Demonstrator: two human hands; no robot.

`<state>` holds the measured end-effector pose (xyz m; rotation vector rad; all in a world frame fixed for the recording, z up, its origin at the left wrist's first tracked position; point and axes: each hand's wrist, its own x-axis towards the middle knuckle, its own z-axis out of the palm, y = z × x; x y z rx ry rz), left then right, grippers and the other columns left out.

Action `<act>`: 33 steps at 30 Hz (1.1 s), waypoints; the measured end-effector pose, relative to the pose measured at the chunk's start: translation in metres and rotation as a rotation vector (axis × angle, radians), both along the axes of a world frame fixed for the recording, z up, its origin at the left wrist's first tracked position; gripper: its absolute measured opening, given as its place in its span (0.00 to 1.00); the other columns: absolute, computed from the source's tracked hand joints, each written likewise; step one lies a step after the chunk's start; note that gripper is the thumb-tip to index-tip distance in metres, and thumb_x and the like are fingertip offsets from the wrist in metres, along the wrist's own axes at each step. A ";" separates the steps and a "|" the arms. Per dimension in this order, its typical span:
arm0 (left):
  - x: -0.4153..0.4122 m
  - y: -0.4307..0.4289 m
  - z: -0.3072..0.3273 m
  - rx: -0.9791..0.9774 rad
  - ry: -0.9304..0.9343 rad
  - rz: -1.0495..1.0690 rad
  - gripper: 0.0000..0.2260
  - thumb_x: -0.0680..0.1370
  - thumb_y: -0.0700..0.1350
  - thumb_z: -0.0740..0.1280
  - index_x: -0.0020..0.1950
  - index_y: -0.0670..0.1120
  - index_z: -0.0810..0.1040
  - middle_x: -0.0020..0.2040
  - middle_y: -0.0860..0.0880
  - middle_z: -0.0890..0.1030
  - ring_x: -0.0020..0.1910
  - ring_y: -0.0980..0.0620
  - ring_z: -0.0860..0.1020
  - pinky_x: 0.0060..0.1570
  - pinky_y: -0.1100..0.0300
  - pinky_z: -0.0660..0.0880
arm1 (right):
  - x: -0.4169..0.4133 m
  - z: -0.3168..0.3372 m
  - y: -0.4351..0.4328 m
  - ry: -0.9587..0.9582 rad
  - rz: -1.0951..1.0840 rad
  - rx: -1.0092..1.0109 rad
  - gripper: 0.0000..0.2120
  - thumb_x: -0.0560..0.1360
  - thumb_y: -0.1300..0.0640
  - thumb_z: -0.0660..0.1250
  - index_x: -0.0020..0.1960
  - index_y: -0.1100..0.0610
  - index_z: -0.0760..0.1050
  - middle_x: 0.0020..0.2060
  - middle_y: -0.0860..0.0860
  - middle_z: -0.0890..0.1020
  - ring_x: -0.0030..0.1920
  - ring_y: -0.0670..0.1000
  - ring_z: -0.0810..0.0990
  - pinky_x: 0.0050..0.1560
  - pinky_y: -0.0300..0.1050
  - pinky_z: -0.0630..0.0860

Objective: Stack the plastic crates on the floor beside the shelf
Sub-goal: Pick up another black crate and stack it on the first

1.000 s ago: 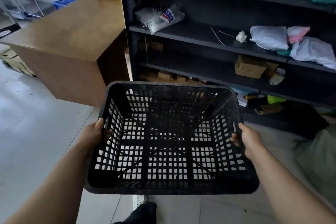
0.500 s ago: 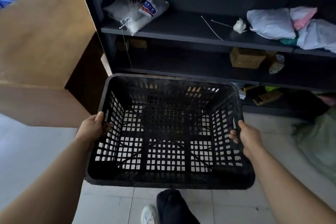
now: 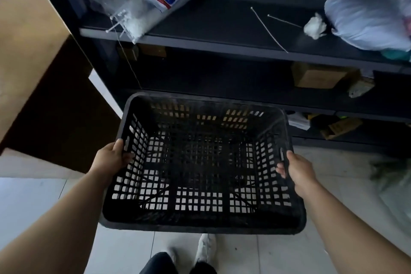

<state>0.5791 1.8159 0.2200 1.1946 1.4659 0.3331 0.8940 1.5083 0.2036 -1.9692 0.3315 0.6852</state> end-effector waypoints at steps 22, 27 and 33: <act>0.126 0.125 -0.210 -0.013 0.070 -0.161 0.13 0.82 0.44 0.56 0.59 0.36 0.71 0.48 0.35 0.80 0.27 0.60 0.79 0.38 0.63 0.78 | 0.109 -0.196 0.098 -0.026 0.067 -0.172 0.17 0.82 0.53 0.53 0.60 0.63 0.74 0.34 0.55 0.77 0.32 0.52 0.77 0.32 0.43 0.69; 0.138 0.133 -0.231 -0.025 0.109 -0.181 0.14 0.82 0.43 0.56 0.62 0.35 0.69 0.32 0.48 0.81 0.24 0.64 0.78 0.26 0.72 0.74 | 0.120 -0.213 0.109 -0.032 0.062 -0.156 0.16 0.82 0.54 0.53 0.60 0.62 0.74 0.35 0.56 0.77 0.32 0.51 0.75 0.29 0.39 0.71; 0.147 0.126 -0.227 0.035 0.040 -0.151 0.11 0.83 0.46 0.54 0.53 0.39 0.70 0.22 0.61 0.78 0.22 0.65 0.76 0.23 0.74 0.71 | 0.125 -0.217 0.112 -0.067 0.074 -0.185 0.16 0.82 0.54 0.54 0.61 0.61 0.73 0.38 0.55 0.80 0.34 0.51 0.78 0.27 0.35 0.74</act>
